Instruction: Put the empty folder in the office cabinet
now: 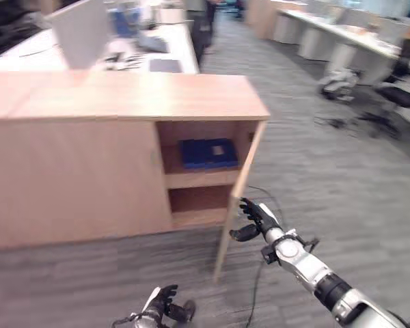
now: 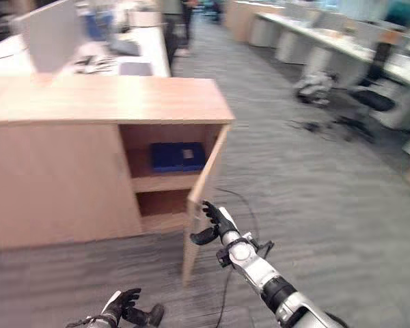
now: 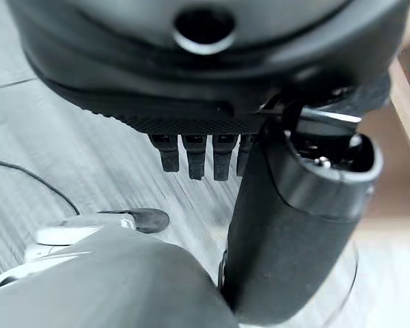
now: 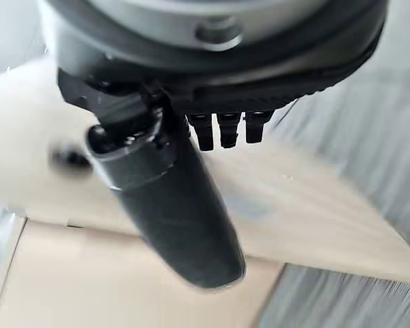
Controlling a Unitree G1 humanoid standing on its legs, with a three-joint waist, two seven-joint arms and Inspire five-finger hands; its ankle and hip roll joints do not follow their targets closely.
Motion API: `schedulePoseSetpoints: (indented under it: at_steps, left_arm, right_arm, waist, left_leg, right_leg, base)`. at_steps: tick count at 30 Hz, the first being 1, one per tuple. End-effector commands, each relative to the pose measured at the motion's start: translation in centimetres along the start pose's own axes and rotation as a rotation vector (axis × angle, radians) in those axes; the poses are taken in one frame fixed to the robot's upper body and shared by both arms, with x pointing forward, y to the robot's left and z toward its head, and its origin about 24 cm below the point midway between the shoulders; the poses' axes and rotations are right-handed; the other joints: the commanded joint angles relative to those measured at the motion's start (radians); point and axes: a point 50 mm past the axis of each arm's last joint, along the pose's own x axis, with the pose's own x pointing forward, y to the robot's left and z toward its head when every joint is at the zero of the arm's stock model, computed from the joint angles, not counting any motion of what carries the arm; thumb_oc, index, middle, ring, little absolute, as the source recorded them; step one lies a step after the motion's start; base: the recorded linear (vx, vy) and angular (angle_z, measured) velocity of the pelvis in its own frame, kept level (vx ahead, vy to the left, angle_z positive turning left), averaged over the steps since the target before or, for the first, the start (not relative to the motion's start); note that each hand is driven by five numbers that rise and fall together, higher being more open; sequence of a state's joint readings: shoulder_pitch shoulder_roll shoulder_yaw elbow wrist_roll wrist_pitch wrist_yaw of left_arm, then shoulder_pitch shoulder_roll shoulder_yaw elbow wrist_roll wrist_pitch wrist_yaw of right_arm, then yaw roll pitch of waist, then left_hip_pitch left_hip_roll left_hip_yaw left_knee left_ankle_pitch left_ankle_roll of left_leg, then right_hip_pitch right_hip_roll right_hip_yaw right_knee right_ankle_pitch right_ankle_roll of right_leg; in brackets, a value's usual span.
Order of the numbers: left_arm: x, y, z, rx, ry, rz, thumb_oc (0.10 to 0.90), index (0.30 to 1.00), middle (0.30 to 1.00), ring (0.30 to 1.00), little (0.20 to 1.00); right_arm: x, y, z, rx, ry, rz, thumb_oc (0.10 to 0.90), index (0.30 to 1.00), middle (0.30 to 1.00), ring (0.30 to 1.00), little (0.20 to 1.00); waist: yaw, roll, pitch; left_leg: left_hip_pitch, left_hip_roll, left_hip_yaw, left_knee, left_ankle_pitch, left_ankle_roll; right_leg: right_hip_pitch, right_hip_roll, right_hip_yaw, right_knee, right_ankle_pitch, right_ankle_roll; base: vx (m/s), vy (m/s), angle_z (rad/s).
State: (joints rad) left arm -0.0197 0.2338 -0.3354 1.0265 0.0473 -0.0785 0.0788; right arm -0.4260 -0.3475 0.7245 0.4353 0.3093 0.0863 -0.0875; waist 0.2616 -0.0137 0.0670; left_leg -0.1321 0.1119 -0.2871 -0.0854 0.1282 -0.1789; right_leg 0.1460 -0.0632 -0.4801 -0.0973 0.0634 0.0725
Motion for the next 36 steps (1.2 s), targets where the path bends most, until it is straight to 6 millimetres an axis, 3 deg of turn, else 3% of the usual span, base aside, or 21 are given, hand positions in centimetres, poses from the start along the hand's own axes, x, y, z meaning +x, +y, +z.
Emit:
schedulePoseSetpoints:
  at_steps: [1,3,6,7,10,14,15,16,17,19,21,22,23,25,27,28,30,32,33,34,36]
  left_arm:
    - [-0.3,1.1,-1.2,0.252,0.009,-0.015,0.800,0.900,0.900,0.900,0.900]
    - [-0.4,1.0,-1.3,0.252,0.001,-0.016,0.800,0.900,0.900,0.900,0.900]
    - [-1.3,0.3,-3.2,0.256,0.046,-0.056,0.800,0.900,0.900,0.900,0.900]
    - [-1.7,0.2,-4.3,0.263,0.075,-0.066,0.800,0.900,0.900,0.900,0.900]
    - [-2.2,0.0,-6.7,0.276,0.190,-0.054,0.800,0.900,0.900,0.900,0.900]
    - [-2.4,0.2,-7.4,0.308,0.230,-0.064,0.800,0.900,0.900,0.900,0.900]
    - [-2.2,0.4,-6.9,0.298,0.210,-0.059,0.800,0.900,0.900,0.900,0.900]
    - [-2.2,0.4,-6.9,0.298,0.210,-0.059,0.800,0.900,0.900,0.900,0.900]
    - [-1.6,1.5,-5.6,0.265,0.169,-0.010,0.800,0.900,0.900,0.900,0.900]
    - [-1.1,3.3,-4.0,0.237,0.124,0.055,0.800,0.900,0.900,0.900,0.900]
    - [-0.4,4.5,-1.8,0.217,0.061,0.096,0.800,0.900,0.900,0.900,0.900]
    - [-0.4,4.4,-1.8,0.218,0.061,0.095,0.800,0.900,0.900,0.900,0.900]
    - [0.0,4.8,-0.3,0.208,0.012,0.108,0.800,0.900,0.900,0.900,0.900]
    - [0.3,5.0,0.8,0.192,-0.020,0.114,0.800,0.900,0.900,0.900,0.900]
    - [0.5,4.5,1.6,0.173,-0.042,0.104,0.800,0.900,0.900,0.900,0.900]
    - [0.5,4.5,1.5,0.174,-0.041,0.103,0.800,0.900,0.900,0.900,0.900]
    - [0.6,4.1,1.1,0.124,-0.011,0.101,0.800,0.900,0.900,0.900,0.900]
    - [0.5,3.0,0.0,0.102,0.028,0.075,0.800,0.900,0.900,0.900,0.900]
    - [0.5,3.0,0.0,0.102,0.028,0.075,0.800,0.900,0.900,0.900,0.900]
    - [0.2,2.0,-1.1,0.099,0.069,0.042,0.800,0.900,0.900,0.900,0.900]
    - [0.1,1.1,-1.7,0.107,0.093,0.011,0.800,0.900,0.900,0.900,0.900]
  right_arm:
    - [-1.1,9.7,21.8,0.077,-0.836,0.483,0.800,0.900,0.900,0.900,0.900]
    - [-1.3,8.2,22.5,0.072,-0.871,0.447,0.800,0.900,0.900,0.900,0.900]
    - [-1.3,6.0,21.3,0.022,-0.843,0.377,0.800,0.900,0.900,0.900,0.900]
    - [-1.3,5.7,20.8,0.010,-0.827,0.369,0.800,0.900,0.900,0.900,0.900]
    - [-1.3,5.8,20.3,-0.026,-0.813,0.365,0.800,0.900,0.900,0.900,0.900]
    - [-1.3,4.4,19.0,-0.051,-0.786,0.315,0.800,0.900,0.900,0.900,0.900]
    - [-1.0,4.1,17.9,-0.042,-0.746,0.306,0.800,0.900,0.900,0.900,0.900]
    - [-1.0,4.1,17.9,-0.042,-0.746,0.307,0.800,0.900,0.900,0.900,0.900]
    - [-0.6,3.6,15.1,-0.025,-0.653,0.285,0.800,0.900,0.900,0.900,0.900]
    - [-0.6,2.4,10.8,0.012,-0.530,0.219,0.800,0.900,0.900,0.900,0.900]
    - [-1.2,1.4,5.4,0.029,-0.358,0.155,0.800,0.900,0.900,0.900,0.900]
    - [-1.2,1.4,5.4,0.029,-0.358,0.154,0.800,0.900,0.900,0.900,0.900]
    - [-2.3,0.5,-0.3,0.031,-0.163,0.066,0.800,0.900,0.900,0.900,0.900]
    - [-3.7,0.0,-5.0,0.073,0.010,-0.010,0.800,0.900,0.900,0.900,0.900]
    - [-5.5,0.4,-10.0,0.139,0.206,-0.099,0.800,0.900,0.900,0.900,0.900]
    - [-5.5,0.4,-10.0,0.139,0.206,-0.100,0.800,0.900,0.900,0.900,0.900]
    - [-8.3,1.2,-15.2,0.182,0.441,-0.179,0.800,0.900,0.900,0.900,0.900]
    - [-10.1,1.9,-17.8,0.201,0.578,-0.212,0.800,0.900,0.900,0.900,0.900]
    - [-10.1,1.9,-17.8,0.201,0.578,-0.213,0.800,0.900,0.900,0.900,0.900]
    - [-11.8,2.6,-19.8,0.204,0.702,-0.212,0.800,0.900,0.900,0.900,0.900]
    - [-12.8,3.0,-20.9,0.212,0.769,-0.209,0.800,0.900,0.900,0.900,0.900]
  waist:
    - [0.174,-0.042,0.075]
    - [0.186,-0.044,0.096]
    - [0.153,-0.052,0.090]
    - [0.149,-0.049,0.079]
    - [0.131,-0.061,0.061]
    - [0.102,-0.079,0.056]
    - [0.061,-0.076,0.061]
    - [0.064,-0.079,0.062]
    - [0.017,-0.065,0.081]
    - [-0.034,-0.048,0.098]
    - [-0.094,-0.038,0.113]
    - [-0.093,-0.035,0.110]
    - [-0.145,-0.037,0.119]
    - [-0.181,-0.041,0.113]
    - [-0.219,-0.038,0.107]
    - [-0.219,-0.038,0.106]
    - [-0.243,-0.041,0.082]
    - [-0.252,-0.033,0.065]
    - [-0.252,-0.032,0.065]
    - [-0.261,-0.023,0.054]
    - [-0.271,-0.016,0.049]
  left_leg:
    - [-0.006,0.021,-0.029,0.035,0.010,-0.018]
    - [-0.056,0.039,0.083,0.079,0.018,-0.013]
    - [-0.060,0.124,0.431,0.123,0.013,0.034]
    - [-0.056,0.127,0.469,0.122,0.013,0.039]
    - [-0.047,0.105,0.472,0.109,-0.003,0.054]
    - [-0.017,0.056,0.492,0.070,-0.028,0.093]
    - [0.038,0.034,0.532,0.039,-0.055,0.119]
    - [0.041,0.028,0.537,0.035,-0.055,0.122]
    - [0.079,0.028,0.561,0.029,-0.071,0.139]
    - [0.106,0.036,0.549,0.019,-0.081,0.145]
    - [0.130,0.026,0.512,0.006,-0.090,0.142]
    - [0.128,0.028,0.512,0.005,-0.087,0.141]
    - [0.147,0.003,0.469,0.001,-0.100,0.139]
    - [0.162,-0.012,0.446,-0.002,-0.111,0.135]
    - [0.181,-0.026,0.414,-0.002,-0.129,0.138]
    - [0.182,-0.026,0.414,-0.002,-0.131,0.138]
    - [0.195,-0.048,0.402,-0.002,-0.142,0.143]
    - [0.210,-0.053,0.411,-0.002,-0.152,0.143]
    - [0.211,-0.053,0.411,-0.002,-0.153,0.143]
    - [0.225,-0.052,0.422,-0.002,-0.160,0.140]
    - [0.238,-0.051,0.434,-0.002,-0.165,0.138]
  right_leg:
    - [0.097,-0.085,0.025,0.025,-0.173,0.077]
    - [0.103,-0.098,-0.029,0.021,-0.170,0.080]
    - [0.091,-0.114,-0.092,0.039,-0.167,0.088]
    - [0.092,-0.118,-0.100,0.048,-0.168,0.091]
    - [0.097,-0.158,-0.106,0.093,-0.168,0.103]
    - [0.069,-0.234,-0.109,0.205,-0.153,0.123]
    - [0.009,-0.301,-0.088,0.348,-0.074,0.160]
    - [0.003,-0.309,-0.082,0.356,-0.076,0.164]
    - [-0.059,-0.350,-0.028,0.496,0.025,0.189]
    - [-0.129,-0.317,0.060,0.579,0.033,0.189]
    - [-0.184,-0.229,0.176,0.546,-0.031,0.185]
    - [-0.185,-0.226,0.175,0.541,-0.026,0.185]
    - [-0.204,-0.157,0.239,0.439,-0.103,0.163]
    - [-0.220,-0.129,0.265,0.316,-0.101,0.139]
    - [-0.245,-0.110,0.331,0.288,-0.089,0.144]
    - [-0.243,-0.110,0.330,0.288,-0.090,0.144]
    - [-0.183,-0.112,0.360,0.205,-0.083,0.131]
    - [-0.152,-0.117,0.360,0.164,-0.077,0.129]
    - [-0.149,-0.117,0.360,0.162,-0.076,0.129]
    - [-0.130,-0.118,0.359,0.130,-0.068,0.127]
    - [-0.112,-0.117,0.360,0.095,-0.055,0.126]
  base:
    - [-0.02,0.011,1.33]
    - [-0.09,0.104,1.18]
    - [-0.09,0.224,1.58]
    - [0.03,0.218,1.56]
    - [0.14,0.204,0.55]
    - [0.12,0.225,0.17]
    - [0.07,0.217,0.23]
    - [0.10,0.362,-0.34]
    - [0.06,0.223,-0.52]
    - [0.12,0.167,-0.32]
    - [0.13,0.051,0.26]
    - [0.18,0.010,0.66]
    - [0.19,-0.030,1.04]
    - [0.20,-0.037,1.10]
    - [0.12,-0.027,0.49]
    - [0.09,-0.023,0.38]
    - [0.16,-0.047,0.04]
    - [0.13,-0.036,-0.10]
    - [0.11,-0.045,-0.18]
    - [0.09,-0.042,-0.15]
    - [0.08,-0.060,-0.19]
